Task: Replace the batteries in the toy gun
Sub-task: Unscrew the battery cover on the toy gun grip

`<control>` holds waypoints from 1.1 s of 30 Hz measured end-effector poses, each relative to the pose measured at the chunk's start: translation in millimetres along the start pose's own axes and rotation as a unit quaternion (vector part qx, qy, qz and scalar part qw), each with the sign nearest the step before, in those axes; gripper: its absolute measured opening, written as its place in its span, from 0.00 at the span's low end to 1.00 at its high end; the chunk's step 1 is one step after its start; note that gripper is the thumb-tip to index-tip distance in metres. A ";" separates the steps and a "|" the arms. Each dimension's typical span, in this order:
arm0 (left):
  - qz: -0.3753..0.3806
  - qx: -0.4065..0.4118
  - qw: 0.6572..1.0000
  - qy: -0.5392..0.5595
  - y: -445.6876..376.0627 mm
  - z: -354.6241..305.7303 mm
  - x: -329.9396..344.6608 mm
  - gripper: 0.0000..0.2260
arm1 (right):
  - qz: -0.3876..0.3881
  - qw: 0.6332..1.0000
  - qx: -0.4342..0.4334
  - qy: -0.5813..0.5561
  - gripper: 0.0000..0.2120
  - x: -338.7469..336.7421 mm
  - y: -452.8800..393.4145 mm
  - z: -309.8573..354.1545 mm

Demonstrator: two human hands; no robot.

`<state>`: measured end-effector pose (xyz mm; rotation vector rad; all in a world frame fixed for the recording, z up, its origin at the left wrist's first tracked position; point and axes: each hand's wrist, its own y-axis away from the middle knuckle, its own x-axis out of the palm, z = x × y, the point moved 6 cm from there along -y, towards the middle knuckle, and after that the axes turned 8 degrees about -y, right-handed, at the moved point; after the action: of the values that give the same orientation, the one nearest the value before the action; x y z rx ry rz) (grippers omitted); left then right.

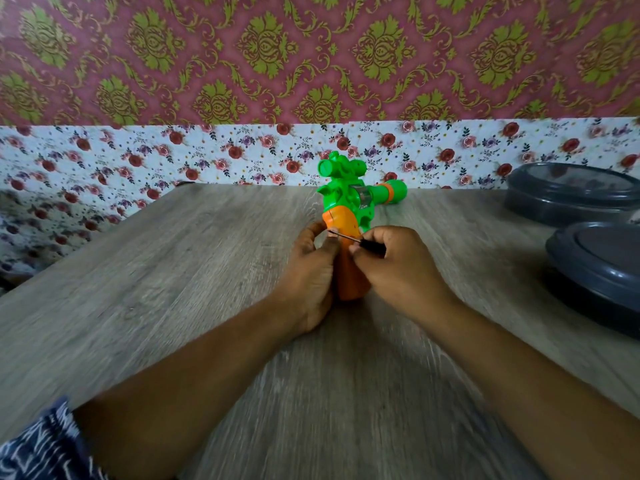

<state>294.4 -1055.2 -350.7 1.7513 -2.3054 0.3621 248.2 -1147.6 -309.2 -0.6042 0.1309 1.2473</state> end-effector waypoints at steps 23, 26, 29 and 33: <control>-0.010 -0.044 0.998 0.034 0.5 2.3 -2.6 0.14 | -0.084 0.984 0.156 0.018 0.11 -102.8 -23.1 -53.8; -0.046 -0.046 0.998 -0.022 -2.1 8.0 -9.3 0.21 | -0.089 0.990 0.105 -0.008 0.10 -93.2 -23.3 -43.6; -0.062 -0.049 0.996 -0.048 -2.5 11.8 -10.9 0.22 | -0.094 0.994 0.047 -0.031 0.10 -78.2 -21.8 -30.1; -0.065 -0.044 0.997 -0.014 -2.6 10.6 -9.3 0.18 | -0.085 0.996 -0.026 -0.013 0.07 -50.5 -15.0 -11.6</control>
<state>299.0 -1050.9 -363.6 1.8624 -2.1761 0.2099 247.7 -1199.0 -292.7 -0.6319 0.0246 1.0954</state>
